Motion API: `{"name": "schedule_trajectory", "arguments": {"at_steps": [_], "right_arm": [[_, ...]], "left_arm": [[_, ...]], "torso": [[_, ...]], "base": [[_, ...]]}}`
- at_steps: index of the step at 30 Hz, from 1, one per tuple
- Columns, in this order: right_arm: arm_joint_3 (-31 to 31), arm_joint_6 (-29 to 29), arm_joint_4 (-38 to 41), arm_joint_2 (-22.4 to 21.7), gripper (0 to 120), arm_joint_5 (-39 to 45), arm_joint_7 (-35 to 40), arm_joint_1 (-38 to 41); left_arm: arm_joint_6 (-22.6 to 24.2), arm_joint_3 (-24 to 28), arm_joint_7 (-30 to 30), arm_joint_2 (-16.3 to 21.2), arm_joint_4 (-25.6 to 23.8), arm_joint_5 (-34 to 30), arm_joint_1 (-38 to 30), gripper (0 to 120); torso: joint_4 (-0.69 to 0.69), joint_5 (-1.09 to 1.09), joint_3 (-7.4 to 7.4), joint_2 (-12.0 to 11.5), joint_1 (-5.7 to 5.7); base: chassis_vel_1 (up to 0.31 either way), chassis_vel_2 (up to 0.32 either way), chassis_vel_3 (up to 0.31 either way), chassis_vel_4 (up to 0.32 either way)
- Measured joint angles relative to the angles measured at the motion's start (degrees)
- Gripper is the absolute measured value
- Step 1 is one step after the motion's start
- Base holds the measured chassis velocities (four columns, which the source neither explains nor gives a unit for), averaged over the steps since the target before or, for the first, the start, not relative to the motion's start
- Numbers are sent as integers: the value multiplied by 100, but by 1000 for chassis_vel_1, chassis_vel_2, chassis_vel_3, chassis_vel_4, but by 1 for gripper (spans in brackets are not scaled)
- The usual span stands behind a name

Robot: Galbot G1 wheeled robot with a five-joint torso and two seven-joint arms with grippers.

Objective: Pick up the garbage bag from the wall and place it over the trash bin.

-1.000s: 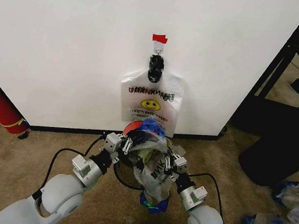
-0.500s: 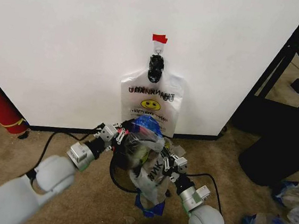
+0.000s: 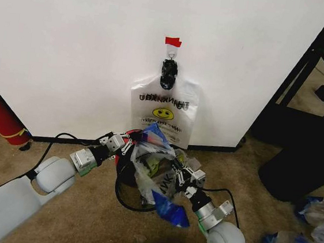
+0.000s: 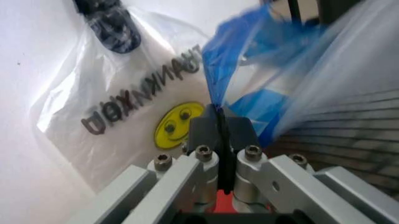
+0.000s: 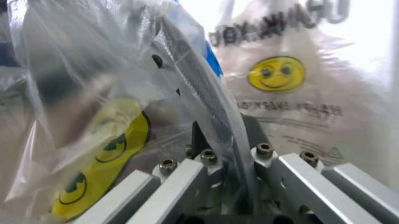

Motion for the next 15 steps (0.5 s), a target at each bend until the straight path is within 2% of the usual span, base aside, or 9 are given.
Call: {"name": "schedule_trajectory", "arguments": {"at_steps": [1,5,6,9,12,14,15], "right_arm": [[-2,-5,-12,6,0,0,68,1],[-118,-124,-137,73,0,65,707,48],[-118,-124,-137,73,0,65,707,48],[-191,-244,-159,99,0,270,997,74],[-216,-331,-168,103,0,458,1130,87],[-216,-344,-168,102,0,480,1143,88],[-216,-381,-170,99,0,550,1172,89]], "left_arm": [[-22,-19,-5,-2,-19,-54,33,0],[-282,-208,15,-75,58,-201,233,18],[-282,-208,15,-75,58,-201,233,18],[-494,-341,75,-80,235,-294,327,30],[-714,-457,329,-83,475,-517,354,43],[-743,-474,398,-84,504,-567,356,45],[-819,-510,638,-87,571,-723,359,52]], "torso": [[0,0,0,0,0],[-1,0,0,0,0],[-1,0,0,0,0],[0,1,0,0,0],[0,0,0,0,0],[0,0,0,0,0],[0,0,0,0,0]], "base": [[0,0,0,0],[0,0,0,0],[0,0,0,0],[0,0,0,0],[0,0,0,0],[0,0,0,0],[0,0,0,0]]}}
